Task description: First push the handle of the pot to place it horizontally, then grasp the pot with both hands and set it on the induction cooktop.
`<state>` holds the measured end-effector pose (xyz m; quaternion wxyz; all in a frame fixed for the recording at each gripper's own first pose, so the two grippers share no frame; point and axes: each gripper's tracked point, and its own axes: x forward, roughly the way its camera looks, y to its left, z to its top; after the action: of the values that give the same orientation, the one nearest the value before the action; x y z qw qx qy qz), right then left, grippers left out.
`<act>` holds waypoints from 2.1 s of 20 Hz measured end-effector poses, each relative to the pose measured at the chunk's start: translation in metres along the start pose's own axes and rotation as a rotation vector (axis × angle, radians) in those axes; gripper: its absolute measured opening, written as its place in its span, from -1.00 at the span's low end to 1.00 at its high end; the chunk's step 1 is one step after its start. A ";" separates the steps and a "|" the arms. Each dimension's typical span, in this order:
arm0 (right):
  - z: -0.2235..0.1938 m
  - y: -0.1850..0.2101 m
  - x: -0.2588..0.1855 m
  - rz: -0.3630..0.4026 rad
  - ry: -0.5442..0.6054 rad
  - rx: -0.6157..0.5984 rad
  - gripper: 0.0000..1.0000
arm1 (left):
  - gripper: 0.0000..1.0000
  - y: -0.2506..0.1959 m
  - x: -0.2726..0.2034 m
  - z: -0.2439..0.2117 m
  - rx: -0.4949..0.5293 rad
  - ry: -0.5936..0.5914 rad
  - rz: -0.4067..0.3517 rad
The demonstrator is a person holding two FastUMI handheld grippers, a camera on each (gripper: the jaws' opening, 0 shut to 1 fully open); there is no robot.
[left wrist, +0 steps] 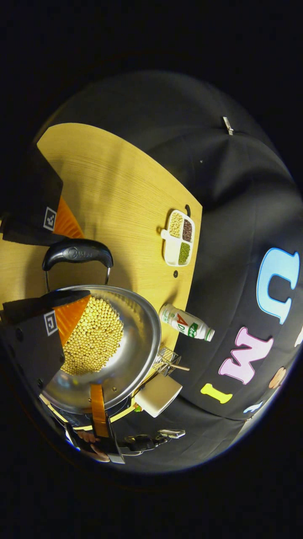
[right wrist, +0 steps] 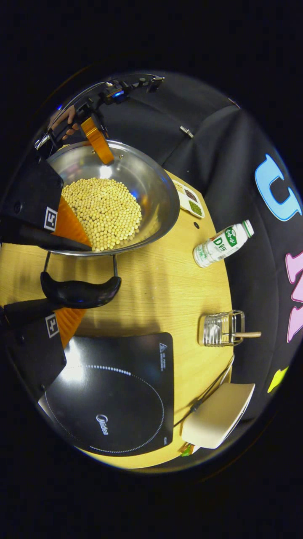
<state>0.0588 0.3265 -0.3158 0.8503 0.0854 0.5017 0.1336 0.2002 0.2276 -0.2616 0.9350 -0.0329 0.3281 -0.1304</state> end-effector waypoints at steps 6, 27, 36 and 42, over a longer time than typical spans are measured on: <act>0.008 -0.034 -0.048 0.001 -0.016 0.040 0.12 | 0.07 -0.055 -0.018 0.020 0.040 0.010 -0.007; 0.055 -0.211 -0.129 0.004 -0.068 0.054 0.12 | 0.07 -0.255 0.010 0.032 0.025 0.021 -0.006; 0.058 -0.273 -0.128 -0.014 -0.054 0.057 0.02 | 0.07 -0.306 0.046 0.016 0.005 0.039 -0.015; 0.052 -0.305 -0.120 -0.038 -0.036 0.063 0.12 | 0.07 -0.328 0.068 0.000 -0.013 0.064 -0.027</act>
<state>0.0924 -0.0013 -0.2756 0.8586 0.1048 0.4916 0.1001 0.1786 -0.1065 -0.2548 0.9219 -0.0394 0.3583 -0.1420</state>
